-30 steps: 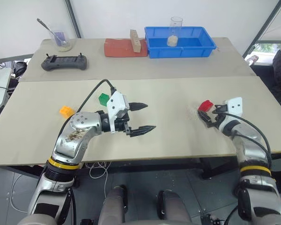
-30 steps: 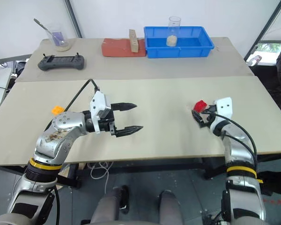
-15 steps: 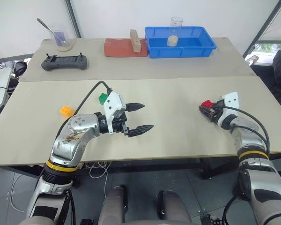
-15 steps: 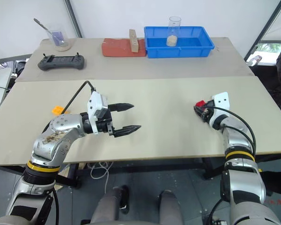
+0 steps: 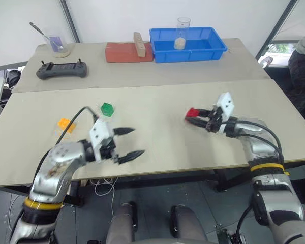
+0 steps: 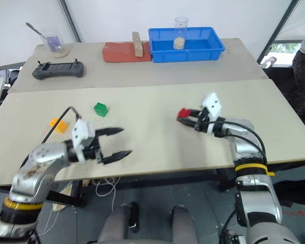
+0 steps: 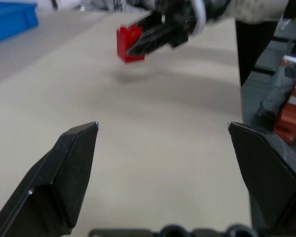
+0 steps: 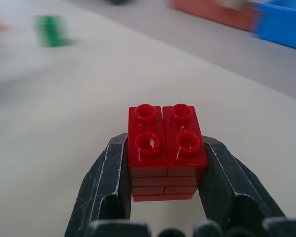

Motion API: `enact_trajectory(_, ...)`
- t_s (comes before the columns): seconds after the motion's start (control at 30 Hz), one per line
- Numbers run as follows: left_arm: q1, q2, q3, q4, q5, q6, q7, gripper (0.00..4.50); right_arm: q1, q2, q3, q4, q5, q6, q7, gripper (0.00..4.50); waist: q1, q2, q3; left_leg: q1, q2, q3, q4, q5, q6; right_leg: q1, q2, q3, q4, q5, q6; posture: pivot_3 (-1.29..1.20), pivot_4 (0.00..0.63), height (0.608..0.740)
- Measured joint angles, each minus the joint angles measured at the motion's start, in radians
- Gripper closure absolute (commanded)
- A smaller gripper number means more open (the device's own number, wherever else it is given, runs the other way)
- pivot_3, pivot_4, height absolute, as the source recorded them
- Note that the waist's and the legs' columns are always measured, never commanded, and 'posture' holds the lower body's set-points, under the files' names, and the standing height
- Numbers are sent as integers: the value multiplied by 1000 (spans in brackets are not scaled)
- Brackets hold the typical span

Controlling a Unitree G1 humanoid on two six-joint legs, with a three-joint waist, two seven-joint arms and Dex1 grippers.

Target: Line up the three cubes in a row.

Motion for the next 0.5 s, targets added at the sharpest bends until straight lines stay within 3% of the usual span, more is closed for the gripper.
enact_trajectory(0.23,237,20,69,-160,-19,-40,3,0,8,1,99,-31,2,7,184,3048,39,0,0,0,0,3,1,-5,-9,-2,-3,-2,-4,-1,-5,0,150,740)
enact_trajectory(0.5,263,20,74,-219,-33,-42,24,0,4,-24,136,65,-22,-84,310,3048,46,0,0,0,0,3,1,-5,-9,-2,-2,-2,-4,-1,-6,0,150,740)
